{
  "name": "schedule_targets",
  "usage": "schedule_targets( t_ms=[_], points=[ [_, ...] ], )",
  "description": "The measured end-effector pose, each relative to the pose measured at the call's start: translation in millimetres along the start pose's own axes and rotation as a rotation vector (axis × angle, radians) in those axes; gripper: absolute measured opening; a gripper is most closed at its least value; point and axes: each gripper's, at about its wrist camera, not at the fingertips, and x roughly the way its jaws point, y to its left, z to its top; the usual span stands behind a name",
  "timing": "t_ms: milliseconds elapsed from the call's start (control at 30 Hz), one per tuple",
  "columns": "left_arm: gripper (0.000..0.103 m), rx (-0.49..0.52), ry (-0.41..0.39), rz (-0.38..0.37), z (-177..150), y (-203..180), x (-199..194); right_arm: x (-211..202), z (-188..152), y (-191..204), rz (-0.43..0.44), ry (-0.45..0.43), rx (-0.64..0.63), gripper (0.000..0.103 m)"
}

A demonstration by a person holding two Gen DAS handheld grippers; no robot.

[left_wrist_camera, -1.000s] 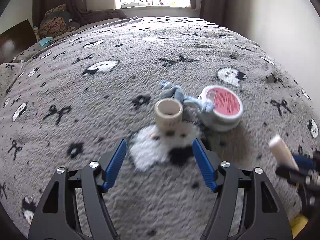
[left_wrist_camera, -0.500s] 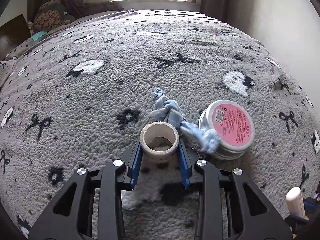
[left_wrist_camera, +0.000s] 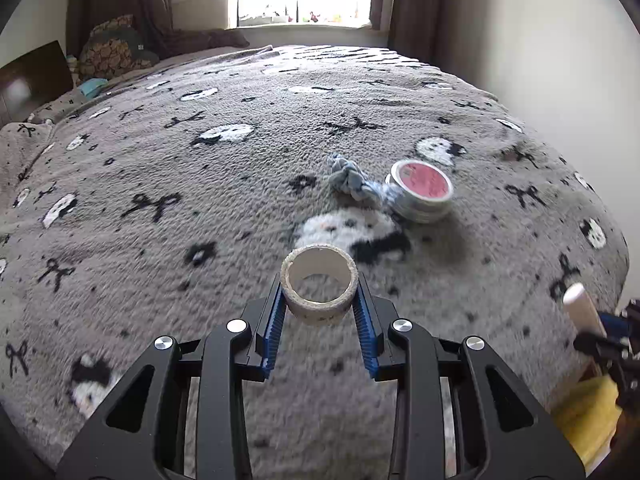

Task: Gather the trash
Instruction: 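Lower both held items below the bed edge and open both grippers over the bin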

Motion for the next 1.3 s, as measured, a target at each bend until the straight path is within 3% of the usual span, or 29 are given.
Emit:
schedule_targets(
  t_ms=[133,367,667,967,1300],
  points=[
    [0.031,0.049,-0.036,0.006,-32,-8,-30,-16,-15,9,0.002,-0.020,-0.008,0.021],
    [0.031,0.060,-0.056,-0.061,-93,-26,-67,-32,-46,23,-0.022,-0.031,-0.012,0.021],
    [0.031,0.013,-0.002,-0.155,-168,-45,-84,-26,-93,38,0.018,0.031,0.041,0.021],
    [0.031,-0.003,0.174,-0.178,-232,-58,-50,-1,-135,50,0.038,0.140,0.063,0.021],
    [0.031,-0.035,0.413,-0.177,-288,-69,9,53,-181,52,0.079,0.342,0.107,0.021]
  ],
)
